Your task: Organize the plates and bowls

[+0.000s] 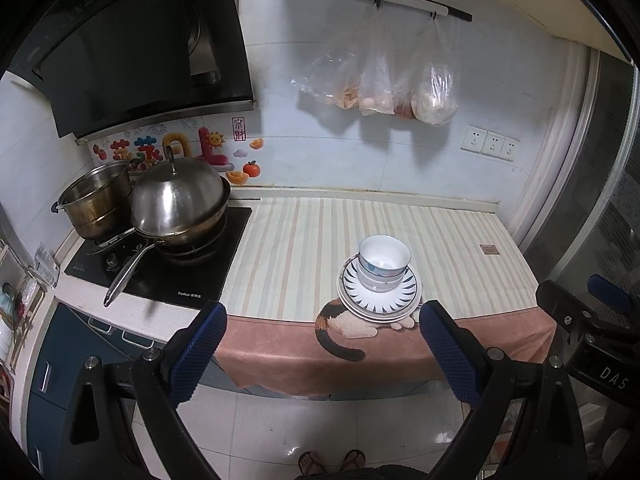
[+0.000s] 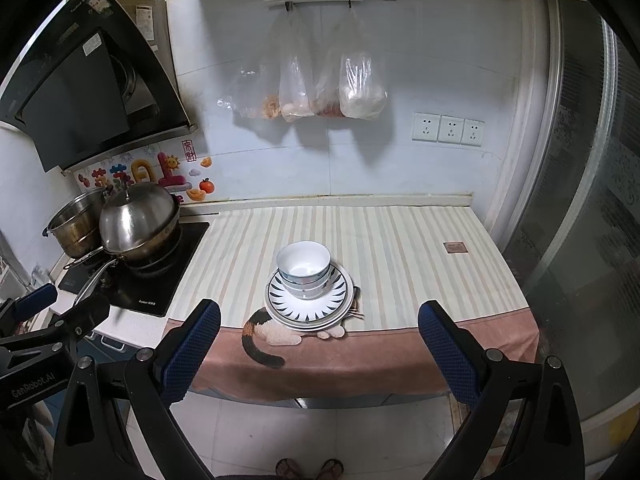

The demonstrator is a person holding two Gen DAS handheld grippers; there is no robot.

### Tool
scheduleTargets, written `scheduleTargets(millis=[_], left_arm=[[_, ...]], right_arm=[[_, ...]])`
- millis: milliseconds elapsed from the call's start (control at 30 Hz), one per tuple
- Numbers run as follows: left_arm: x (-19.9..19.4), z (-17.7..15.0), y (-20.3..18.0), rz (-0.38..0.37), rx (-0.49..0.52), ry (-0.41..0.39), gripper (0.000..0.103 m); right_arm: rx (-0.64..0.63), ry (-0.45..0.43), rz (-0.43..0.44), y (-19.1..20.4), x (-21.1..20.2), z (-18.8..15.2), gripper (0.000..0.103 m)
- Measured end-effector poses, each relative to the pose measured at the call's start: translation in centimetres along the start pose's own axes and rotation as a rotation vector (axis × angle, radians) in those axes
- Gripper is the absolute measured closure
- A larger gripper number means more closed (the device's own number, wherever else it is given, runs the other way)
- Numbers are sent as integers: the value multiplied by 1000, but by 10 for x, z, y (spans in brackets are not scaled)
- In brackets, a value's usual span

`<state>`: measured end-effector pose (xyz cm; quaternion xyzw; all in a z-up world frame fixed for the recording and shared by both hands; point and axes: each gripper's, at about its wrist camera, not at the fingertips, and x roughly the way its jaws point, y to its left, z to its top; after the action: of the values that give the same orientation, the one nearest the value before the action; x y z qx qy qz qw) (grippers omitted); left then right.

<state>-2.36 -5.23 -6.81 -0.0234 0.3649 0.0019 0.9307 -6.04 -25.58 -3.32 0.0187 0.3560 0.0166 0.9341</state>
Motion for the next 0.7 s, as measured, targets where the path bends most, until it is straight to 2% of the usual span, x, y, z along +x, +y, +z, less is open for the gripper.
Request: scheduleTargets(millis=[700], left_arm=[[3, 6, -3, -3, 7, 0, 4]], right_arm=[[4, -1, -8, -6, 6, 4, 2]])
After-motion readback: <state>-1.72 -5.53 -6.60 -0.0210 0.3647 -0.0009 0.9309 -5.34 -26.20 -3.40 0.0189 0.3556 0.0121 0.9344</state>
